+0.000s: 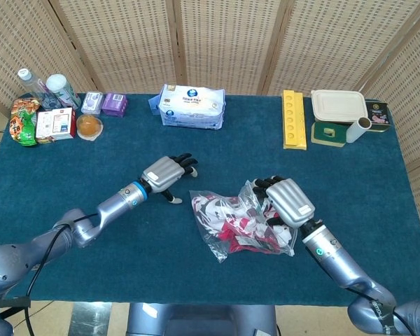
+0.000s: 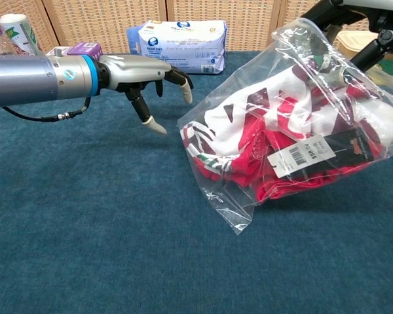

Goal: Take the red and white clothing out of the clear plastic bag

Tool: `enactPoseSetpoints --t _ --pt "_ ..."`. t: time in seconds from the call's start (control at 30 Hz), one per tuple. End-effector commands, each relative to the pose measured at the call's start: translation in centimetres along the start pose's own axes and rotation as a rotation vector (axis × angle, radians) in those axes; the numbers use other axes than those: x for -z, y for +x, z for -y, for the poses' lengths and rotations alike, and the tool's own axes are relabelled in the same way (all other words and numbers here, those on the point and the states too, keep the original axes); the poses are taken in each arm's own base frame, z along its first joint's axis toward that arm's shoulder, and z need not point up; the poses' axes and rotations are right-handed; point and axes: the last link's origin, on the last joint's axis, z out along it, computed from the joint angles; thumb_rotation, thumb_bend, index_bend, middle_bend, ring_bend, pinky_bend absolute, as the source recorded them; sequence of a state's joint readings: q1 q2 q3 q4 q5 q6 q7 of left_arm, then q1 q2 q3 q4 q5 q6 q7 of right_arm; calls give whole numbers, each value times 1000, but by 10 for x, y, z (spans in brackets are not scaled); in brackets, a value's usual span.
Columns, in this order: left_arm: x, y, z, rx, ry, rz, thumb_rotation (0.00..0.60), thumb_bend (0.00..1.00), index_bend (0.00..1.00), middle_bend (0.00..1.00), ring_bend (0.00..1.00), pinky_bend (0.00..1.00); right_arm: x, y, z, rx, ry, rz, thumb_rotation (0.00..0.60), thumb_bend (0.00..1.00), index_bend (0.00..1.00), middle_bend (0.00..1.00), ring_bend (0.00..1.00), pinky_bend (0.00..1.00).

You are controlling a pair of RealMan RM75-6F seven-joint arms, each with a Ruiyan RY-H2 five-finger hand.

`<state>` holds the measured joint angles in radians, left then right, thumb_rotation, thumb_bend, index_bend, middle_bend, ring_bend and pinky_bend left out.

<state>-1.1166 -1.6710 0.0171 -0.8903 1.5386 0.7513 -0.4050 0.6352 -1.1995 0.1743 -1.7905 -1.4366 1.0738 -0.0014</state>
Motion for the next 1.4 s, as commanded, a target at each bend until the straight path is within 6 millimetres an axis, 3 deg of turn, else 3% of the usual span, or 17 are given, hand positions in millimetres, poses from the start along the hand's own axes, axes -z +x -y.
enactPoseSetpoints --t 0.03,0.23,0.63,0.9,1.27,1.4 --pt "-11 -1 -9 17 -10 3 600 131 284 116 40 270 1 1 0 0 -1 1 600 413 653 386 450 377" --pt "-23 -5 -22 36 -24 2 600 207 360 116 40 270 3 1 -3 -2 -6 1 600 414 653 386 453 377" --pt "-32 -10 -26 16 -16 2 600 382 486 119 58 303 5 3 -6 -14 -10 5 600 413 655 386 456 377" --pt "-33 -12 -26 20 -8 -4 600 490 620 225 142 358 7 4 -7 -30 -13 8 600 413 656 386 457 378" --pt "-23 -12 -19 94 5 -31 600 532 692 316 215 393 7 6 -2 -54 4 11 600 414 657 386 461 380" --pt "-3 -8 -7 143 1 -59 600 533 708 338 231 400 8 10 6 -67 34 9 600 413 657 386 464 381"
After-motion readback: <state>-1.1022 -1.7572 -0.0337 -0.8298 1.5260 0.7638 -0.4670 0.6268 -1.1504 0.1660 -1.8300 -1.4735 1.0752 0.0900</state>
